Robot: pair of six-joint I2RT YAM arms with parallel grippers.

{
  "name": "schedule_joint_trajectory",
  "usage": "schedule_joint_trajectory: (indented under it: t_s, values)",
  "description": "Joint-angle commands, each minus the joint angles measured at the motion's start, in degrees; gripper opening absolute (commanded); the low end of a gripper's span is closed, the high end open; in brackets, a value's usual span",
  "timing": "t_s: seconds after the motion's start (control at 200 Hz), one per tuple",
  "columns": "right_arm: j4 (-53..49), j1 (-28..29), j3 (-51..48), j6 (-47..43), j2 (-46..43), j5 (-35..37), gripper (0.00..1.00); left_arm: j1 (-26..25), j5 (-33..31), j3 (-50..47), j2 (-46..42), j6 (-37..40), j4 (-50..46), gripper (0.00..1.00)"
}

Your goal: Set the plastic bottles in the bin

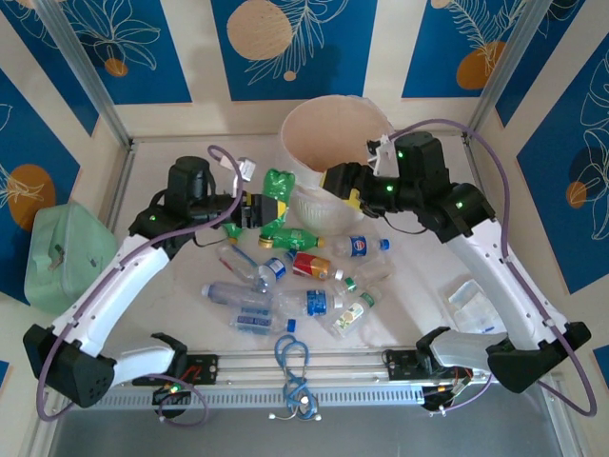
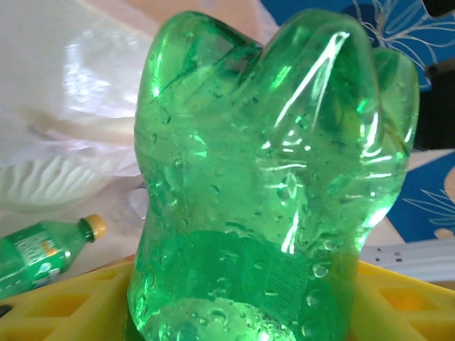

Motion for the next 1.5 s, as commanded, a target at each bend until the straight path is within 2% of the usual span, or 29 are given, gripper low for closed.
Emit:
schedule_joint_trajectory:
  t_s: [0.0,0.295,0.72,0.905,1.21,1.406,1.496]
  values:
    - [0.3,0.4,3.6,-2.5,2.6,-3.9,0.82,-1.4,5.4,3.3,1.0,1.9,2.5,0.65]
    - [-2.6,5.7,12.2,-6.4,9.5,-1.3,0.82,-4.0,9.2,6.5,3.6,1.8,2.9,0.64]
    - [-2.9,7.2,13.2,-6.9,11.7,0.9,0.72,-4.1,11.4,6.1,4.1,0.4,5.3,0.64]
    - [-2.8,7.6,13.1,-7.1,11.8,1.3,0.71,-4.1,11.7,6.5,4.9,0.0,5.1,0.64]
    - [-2.7,7.6,13.0,-7.0,11.8,1.9,0.58,-4.1,11.8,6.4,4.9,-0.5,5.6,0.65]
    - [-2.5,6.7,12.8,-6.1,11.1,2.3,0.54,-4.1,11.2,6.1,5.3,-1.7,7.5,0.68]
    - [-1.6,5.5,12.1,-5.0,10.2,2.1,0.53,-4.1,10.7,5.7,5.3,-2.4,8.3,0.83]
